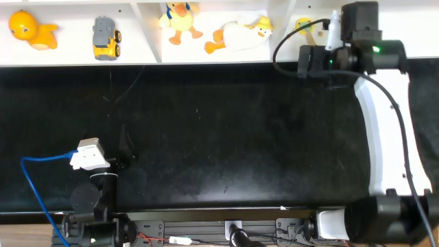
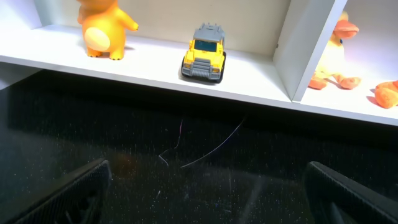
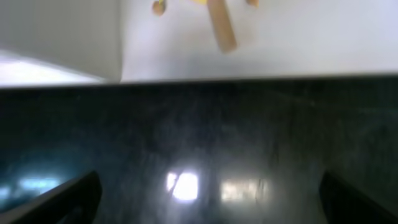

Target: Store Toys

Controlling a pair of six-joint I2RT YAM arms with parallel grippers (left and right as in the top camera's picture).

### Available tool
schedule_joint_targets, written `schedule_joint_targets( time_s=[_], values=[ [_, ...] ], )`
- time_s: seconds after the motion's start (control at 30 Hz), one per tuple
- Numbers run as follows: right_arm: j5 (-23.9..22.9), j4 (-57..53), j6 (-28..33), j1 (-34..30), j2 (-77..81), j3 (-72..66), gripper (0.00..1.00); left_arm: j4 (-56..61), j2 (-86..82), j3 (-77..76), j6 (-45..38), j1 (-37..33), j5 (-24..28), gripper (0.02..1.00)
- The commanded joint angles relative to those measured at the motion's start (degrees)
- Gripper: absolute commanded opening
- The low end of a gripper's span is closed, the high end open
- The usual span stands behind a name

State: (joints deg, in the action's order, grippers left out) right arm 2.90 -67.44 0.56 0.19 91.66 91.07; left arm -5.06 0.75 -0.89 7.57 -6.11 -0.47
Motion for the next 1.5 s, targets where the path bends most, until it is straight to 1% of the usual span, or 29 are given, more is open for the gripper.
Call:
schedule_joint_targets(
  time_s=[0.03,0.17,0.4,0.5,0.63,0.7,0.83,0.97,1.03,1.1,1.23,1.37,1.4,1.5],
  values=[
    [1.0,-4.3,-3.9,2.7,-2.6,-1.6,0.996,0.3,-0.6,0.4,0.2,0.1,0.0,0.998],
    [-0.7,-7.4,-8.8,6.3,-6.4,-3.6,0.996,0.3,-0.6,0.4,0.2,0.1,0.0,0.998],
    [-0.6,-8.1,-16.4,10.9,-18.4,-10.4,0.996,0.3,-0.6,0.4,0.2,0.1,0.0,0.998],
    [-1.6,-10.6,-20.0,11.9,-23.8,-13.0,0.993,0.3,-0.6,0.4,0.2,0.1,0.0,0.998],
    [-5.5,-15.6,-24.6,12.8,-28.8,-13.5,0.996,0.3,-0.6,0.4,0.2,0.1,0.0,0.998],
    [-6.5,-16.9,-25.0,12.9,-30.7,-13.5,0.996,0.3,-0.6,0.4,0.2,0.1,0.0,0.998],
    [-10.6,-17.7,-24.9,12.9,-31.8,-13.5,0.996,0.3,-0.6,0.4,0.2,0.1,0.0,0.998],
    [-18.2,-17.0,-24.2,12.7,-30.2,-13.5,0.996,0.3,-0.6,0.4,0.2,0.1,0.0,0.998],
    [-18.6,-15.4,-21.1,11.3,-28.8,-13.5,0.993,0.3,-0.6,0.4,0.2,0.1,0.0,0.998],
    [-17.8,-13.8,-18.2,8.5,-27.2,-13.5,0.996,0.3,-0.6,0.4,0.2,0.1,0.0,0.998],
    [-14.3,-11.4,-12.6,-0.3,-23.8,-13.5,0.996,0.3,-0.6,0.4,0.2,0.1,0.0,0.998],
    [-14.2,-8.4,-7.2,-9.4,-21.3,-13.4,0.996,0.3,-0.6,0.4,0.2,0.1,0.0,0.998],
    [-13.5,-7.5,-5.8,-11.5,-20.8,-13.5,0.996,0.3,-0.6,0.4,0.2,0.1,0.0,0.996],
    [-9.0,-4.6,-1.1,-18.4,-19.2,-13.4,0.996,0.3,-0.6,0.4,0.2,0.1,0.0,0.998]
  ],
)
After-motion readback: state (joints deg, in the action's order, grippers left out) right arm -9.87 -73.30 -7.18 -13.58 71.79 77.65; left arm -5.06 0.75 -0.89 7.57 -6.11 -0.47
